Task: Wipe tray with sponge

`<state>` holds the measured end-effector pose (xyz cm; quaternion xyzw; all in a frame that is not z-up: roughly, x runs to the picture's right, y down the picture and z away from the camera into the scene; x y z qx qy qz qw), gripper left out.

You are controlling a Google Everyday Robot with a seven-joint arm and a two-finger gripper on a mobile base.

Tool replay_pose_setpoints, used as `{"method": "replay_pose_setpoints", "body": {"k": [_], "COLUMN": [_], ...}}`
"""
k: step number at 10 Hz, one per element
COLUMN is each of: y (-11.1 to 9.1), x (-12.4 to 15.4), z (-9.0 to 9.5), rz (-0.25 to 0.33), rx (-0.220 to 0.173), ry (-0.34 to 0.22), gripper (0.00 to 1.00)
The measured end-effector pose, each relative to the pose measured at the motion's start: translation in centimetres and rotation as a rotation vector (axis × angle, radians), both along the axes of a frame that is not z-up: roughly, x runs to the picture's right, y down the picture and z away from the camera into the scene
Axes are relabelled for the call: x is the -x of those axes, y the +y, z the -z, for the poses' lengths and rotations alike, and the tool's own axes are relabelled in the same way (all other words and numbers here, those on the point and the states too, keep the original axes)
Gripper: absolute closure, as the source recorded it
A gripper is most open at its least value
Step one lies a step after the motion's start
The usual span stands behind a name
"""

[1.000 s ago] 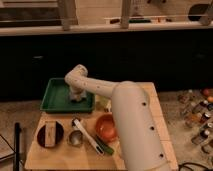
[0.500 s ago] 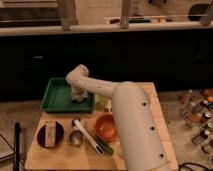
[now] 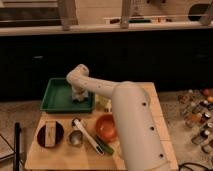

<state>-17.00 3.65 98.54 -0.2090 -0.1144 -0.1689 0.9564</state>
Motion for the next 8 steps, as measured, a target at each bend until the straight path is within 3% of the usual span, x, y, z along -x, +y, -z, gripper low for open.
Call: {"method": "replay_pose_setpoints", "body": {"k": [2, 4, 8], "y": [-1.9, -2.4, 0.6], "x": [0.1, 2.1, 4.3], "z": [-1.2, -1.2, 1.8], "rz": [0.03, 0.071, 0.14], "rx": [-0.005, -0.003, 0.01], "ry": [0.002, -0.026, -0.082], "gripper": [0.98, 0.98, 0.98]}}
